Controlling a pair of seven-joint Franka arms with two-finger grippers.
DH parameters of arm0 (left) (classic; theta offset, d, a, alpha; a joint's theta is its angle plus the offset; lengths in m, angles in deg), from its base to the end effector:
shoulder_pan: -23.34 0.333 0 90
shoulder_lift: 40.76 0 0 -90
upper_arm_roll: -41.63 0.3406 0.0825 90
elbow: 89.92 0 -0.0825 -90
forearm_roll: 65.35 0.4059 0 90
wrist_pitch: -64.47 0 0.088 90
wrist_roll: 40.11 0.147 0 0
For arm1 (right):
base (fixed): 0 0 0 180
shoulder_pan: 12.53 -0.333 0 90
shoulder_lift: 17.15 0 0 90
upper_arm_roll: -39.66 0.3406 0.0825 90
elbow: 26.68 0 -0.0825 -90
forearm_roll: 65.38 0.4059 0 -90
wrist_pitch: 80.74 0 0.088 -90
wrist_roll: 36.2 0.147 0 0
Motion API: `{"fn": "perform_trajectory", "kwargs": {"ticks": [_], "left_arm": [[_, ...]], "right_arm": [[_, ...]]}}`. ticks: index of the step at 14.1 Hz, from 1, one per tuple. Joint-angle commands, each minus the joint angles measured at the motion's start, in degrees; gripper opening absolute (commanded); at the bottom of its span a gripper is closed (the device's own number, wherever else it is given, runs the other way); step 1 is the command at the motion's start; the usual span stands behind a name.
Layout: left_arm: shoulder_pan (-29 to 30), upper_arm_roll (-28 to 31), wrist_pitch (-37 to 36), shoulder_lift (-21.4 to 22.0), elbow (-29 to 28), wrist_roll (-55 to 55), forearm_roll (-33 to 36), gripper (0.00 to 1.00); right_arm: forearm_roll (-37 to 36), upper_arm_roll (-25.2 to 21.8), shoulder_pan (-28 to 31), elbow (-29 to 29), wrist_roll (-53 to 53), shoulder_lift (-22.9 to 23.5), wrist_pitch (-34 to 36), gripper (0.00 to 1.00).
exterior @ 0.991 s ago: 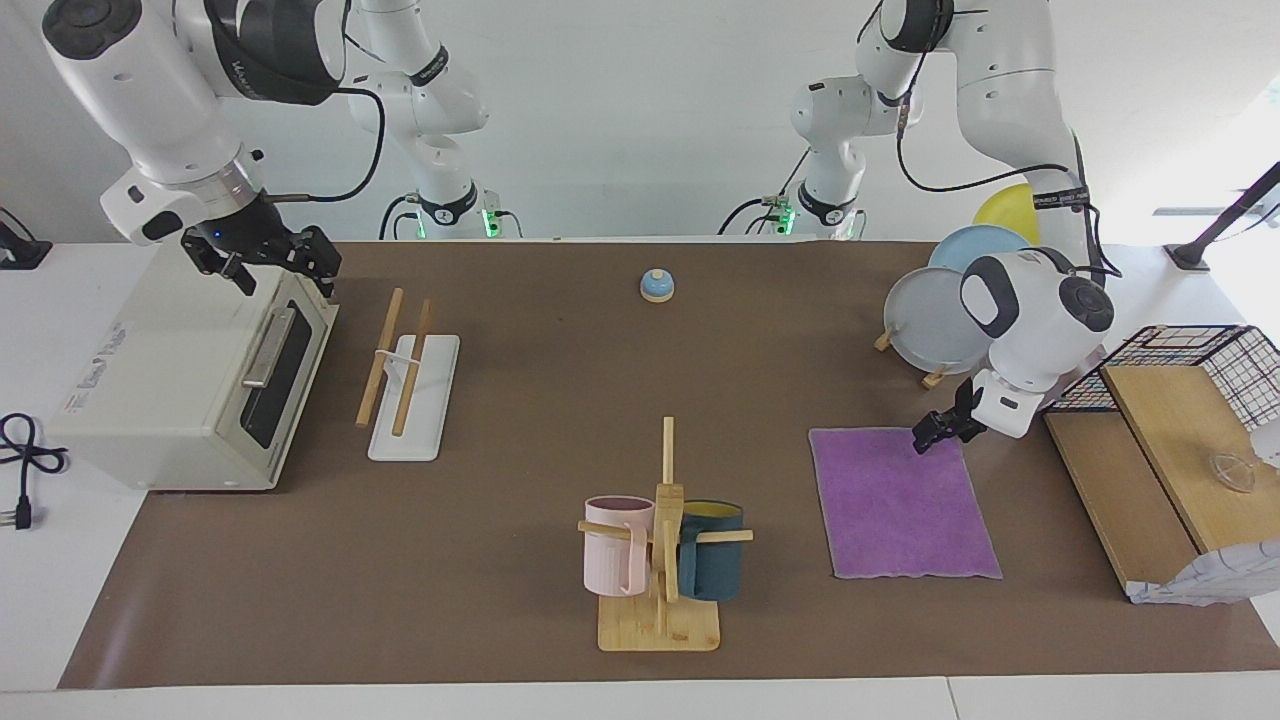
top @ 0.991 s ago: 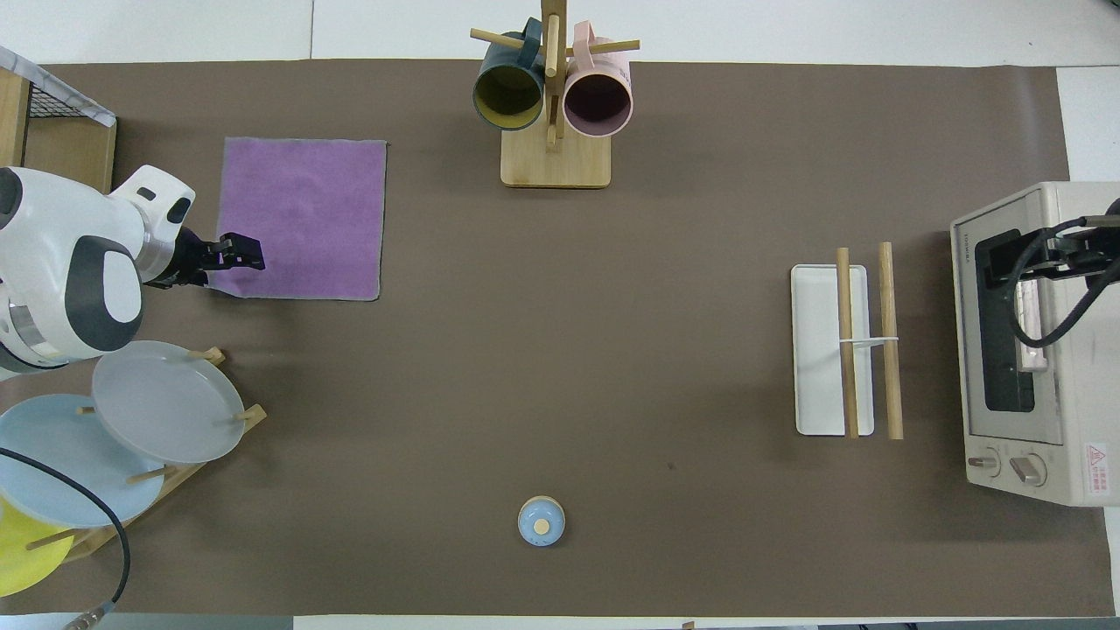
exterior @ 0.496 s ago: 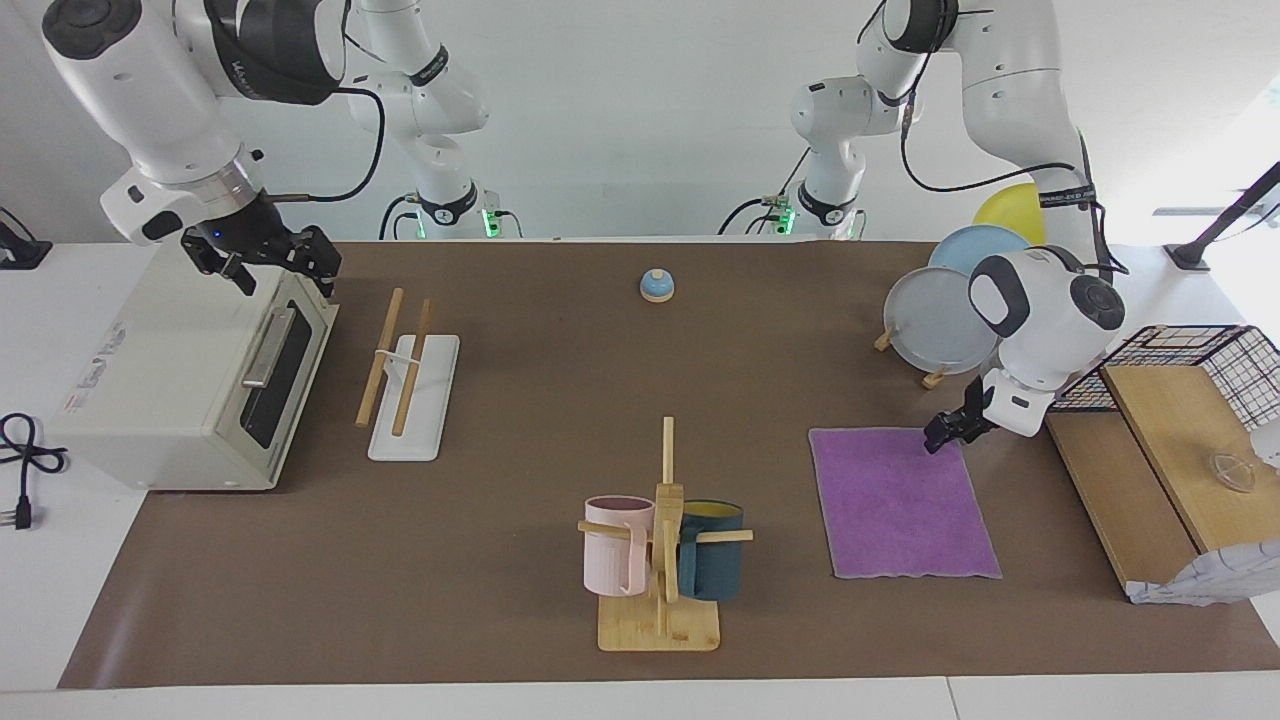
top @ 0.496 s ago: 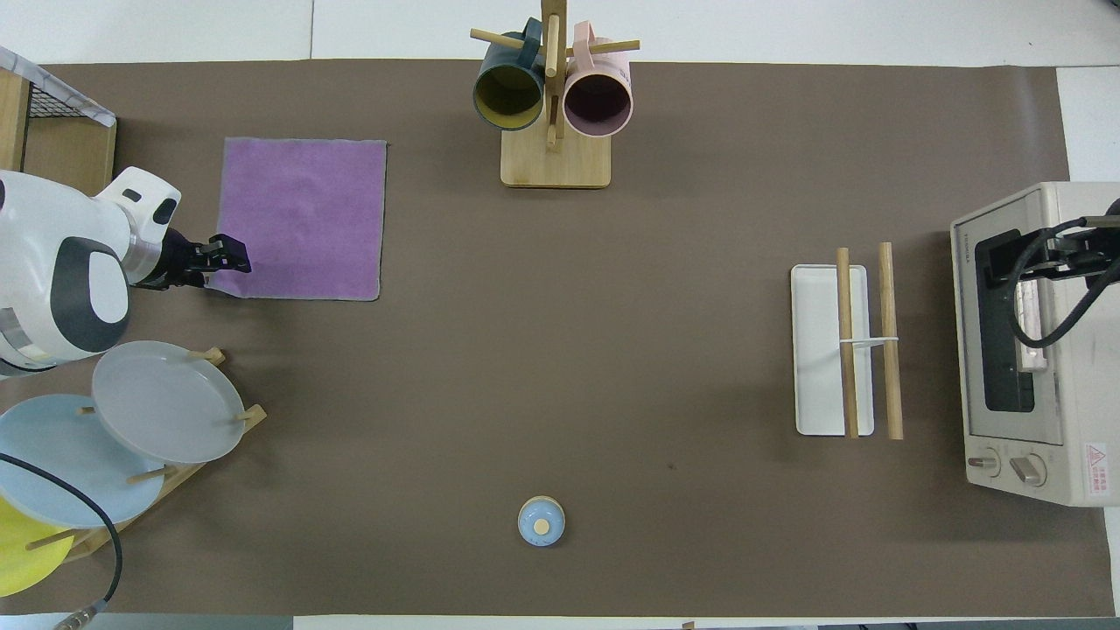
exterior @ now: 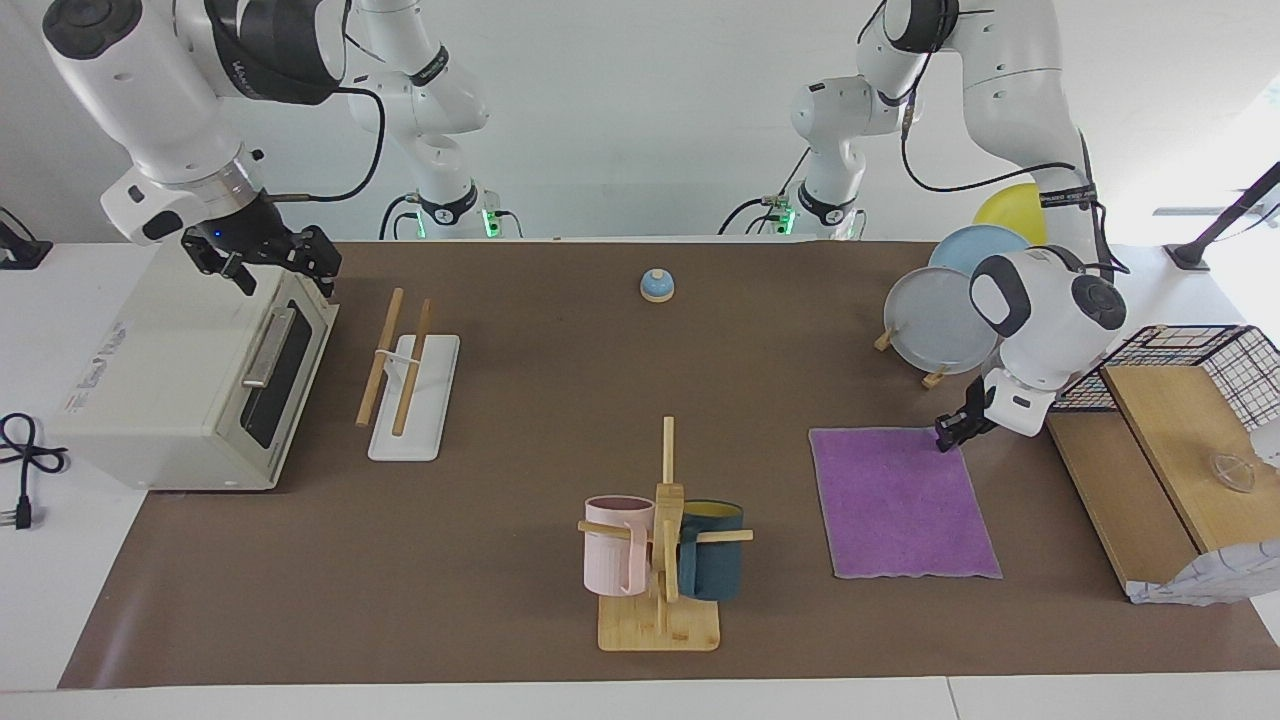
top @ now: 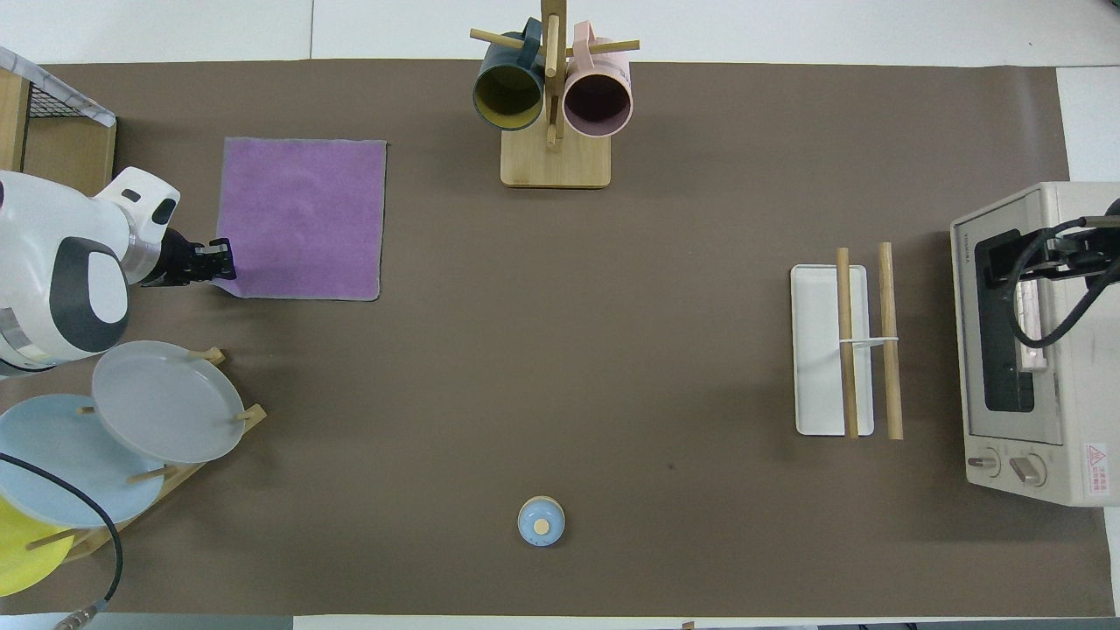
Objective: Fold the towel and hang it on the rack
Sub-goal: 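Reach the left gripper to the purple towel's edge nearest the robot, then pinch the purple towel's near edge with the left gripper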
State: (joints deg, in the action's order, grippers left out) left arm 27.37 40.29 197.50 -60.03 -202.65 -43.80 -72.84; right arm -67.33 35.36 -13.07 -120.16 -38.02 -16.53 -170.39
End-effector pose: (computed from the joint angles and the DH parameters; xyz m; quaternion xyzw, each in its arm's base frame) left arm 0.6376 0.0241 0.2720 0.9936 0.1003 0.0084 0.0521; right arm 0.5717 -0.0424 0.5727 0.9990 -0.0164 -0.0396 0.0155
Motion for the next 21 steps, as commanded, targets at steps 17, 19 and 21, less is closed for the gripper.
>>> {"fn": "perform_trajectory", "kwargs": {"ticks": [17,19,21], "left_arm": [[-2.44,0.02,0.65,0.63,1.81,23.73,-0.07,0.00],[-2.71,-0.15,-2.76,1.24,2.95,23.55,-0.07,0.00],[-2.80,-0.15,-5.93,3.00,2.96,22.85,-0.33,0.00]], "right_arm": [[0.20,0.43,0.81,-1.27,-1.25,-1.15,-0.61,1.00],[0.20,0.43,0.81,-1.27,-1.25,-1.15,-0.61,1.00],[0.20,0.43,0.81,-1.27,-1.25,-1.15,-0.61,1.00]]}}
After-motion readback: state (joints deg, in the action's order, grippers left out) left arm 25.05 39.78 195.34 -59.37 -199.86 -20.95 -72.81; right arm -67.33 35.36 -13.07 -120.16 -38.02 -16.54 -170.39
